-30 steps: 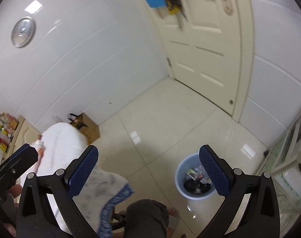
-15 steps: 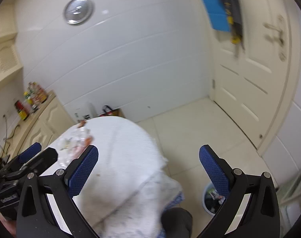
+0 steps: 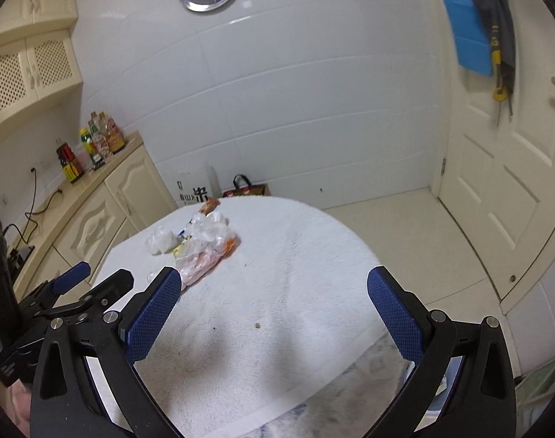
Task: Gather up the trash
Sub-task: 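Move both tools back to the table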
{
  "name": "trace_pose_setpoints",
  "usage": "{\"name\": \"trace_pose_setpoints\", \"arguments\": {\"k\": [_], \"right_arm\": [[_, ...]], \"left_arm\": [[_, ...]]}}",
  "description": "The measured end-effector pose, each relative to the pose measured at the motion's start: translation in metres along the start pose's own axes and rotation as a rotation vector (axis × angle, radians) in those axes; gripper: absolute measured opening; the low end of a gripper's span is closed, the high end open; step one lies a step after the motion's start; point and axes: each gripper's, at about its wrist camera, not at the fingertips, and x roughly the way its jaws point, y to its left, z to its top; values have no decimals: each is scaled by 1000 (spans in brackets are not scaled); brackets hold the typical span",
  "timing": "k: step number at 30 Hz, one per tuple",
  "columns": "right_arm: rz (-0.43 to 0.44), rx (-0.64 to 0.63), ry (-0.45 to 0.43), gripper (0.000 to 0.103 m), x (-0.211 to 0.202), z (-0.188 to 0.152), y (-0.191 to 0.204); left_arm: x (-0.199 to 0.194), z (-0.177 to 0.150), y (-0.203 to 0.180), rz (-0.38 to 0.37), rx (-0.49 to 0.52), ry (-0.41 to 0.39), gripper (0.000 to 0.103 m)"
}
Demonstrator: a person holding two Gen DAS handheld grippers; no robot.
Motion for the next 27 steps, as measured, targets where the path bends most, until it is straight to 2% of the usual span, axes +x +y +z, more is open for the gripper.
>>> {"name": "trace_pose_setpoints", "arguments": {"k": [11, 17, 19, 21, 23, 25, 27], "right_arm": [[-5, 20, 81, 103, 56, 1, -3], [-4, 35, 111, 103, 76, 0, -10], [-4, 44, 118, 103, 80, 0, -13], [-3, 51, 118, 103, 80, -1, -17], [-2, 57, 122, 103, 81, -2, -19], [-3, 62, 123, 103, 81, -2, -20], [1, 65, 123, 103, 79, -4, -19]], "left_arm": [[97, -13, -9, 6, 32, 203, 102], [152, 1, -27, 27, 57, 282, 96], [171, 11, -18, 33, 50, 319, 78], [175, 15, -23, 41, 51, 299, 71], [175, 17, -25, 39, 33, 287, 47], [175, 18, -19, -4, -8, 294, 36], [171, 16, -10, -24, -36, 298, 31]]}}
